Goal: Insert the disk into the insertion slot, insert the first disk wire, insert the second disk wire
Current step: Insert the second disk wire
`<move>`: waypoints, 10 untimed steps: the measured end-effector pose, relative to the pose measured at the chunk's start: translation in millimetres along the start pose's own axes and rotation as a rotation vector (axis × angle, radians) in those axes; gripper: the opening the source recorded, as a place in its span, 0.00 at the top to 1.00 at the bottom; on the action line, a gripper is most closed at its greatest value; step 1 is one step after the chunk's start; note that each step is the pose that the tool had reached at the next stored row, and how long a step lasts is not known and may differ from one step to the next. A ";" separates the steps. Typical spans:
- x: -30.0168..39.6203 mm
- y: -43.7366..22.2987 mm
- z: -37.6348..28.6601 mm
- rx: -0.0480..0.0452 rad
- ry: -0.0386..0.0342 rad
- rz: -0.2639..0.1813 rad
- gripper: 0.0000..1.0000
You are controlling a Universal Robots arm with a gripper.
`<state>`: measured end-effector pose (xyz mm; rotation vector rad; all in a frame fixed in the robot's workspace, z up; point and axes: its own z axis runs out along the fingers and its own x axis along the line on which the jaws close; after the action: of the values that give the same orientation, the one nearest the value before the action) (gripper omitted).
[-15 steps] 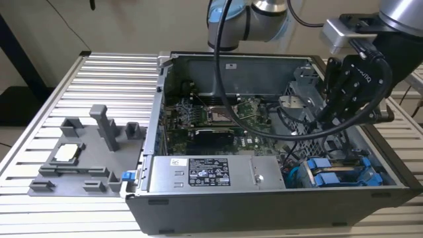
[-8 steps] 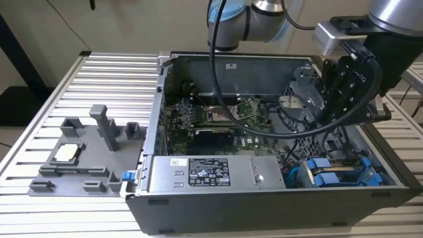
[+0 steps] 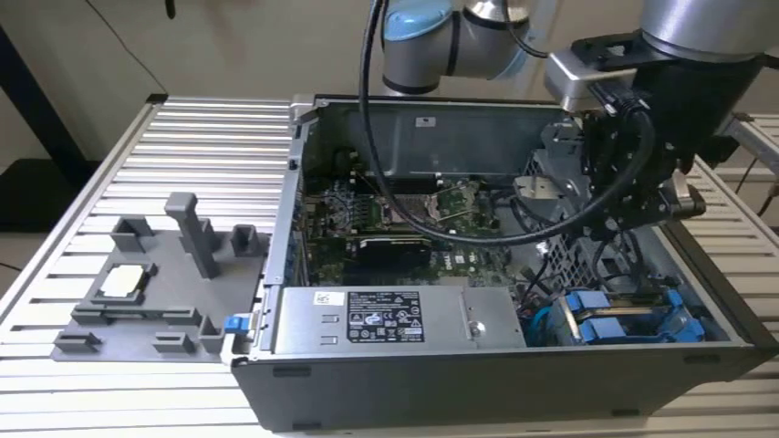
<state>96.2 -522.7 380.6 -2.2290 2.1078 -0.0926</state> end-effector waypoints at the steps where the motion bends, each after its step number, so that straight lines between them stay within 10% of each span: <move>1: -0.6 4.3 -0.4 0.0075 0.0004 0.000 0.73; 10: -9.0 31.2 0.4 0.0744 0.0040 -0.001 0.73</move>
<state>64.7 -515.4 377.3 -2.1903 2.0691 -0.1728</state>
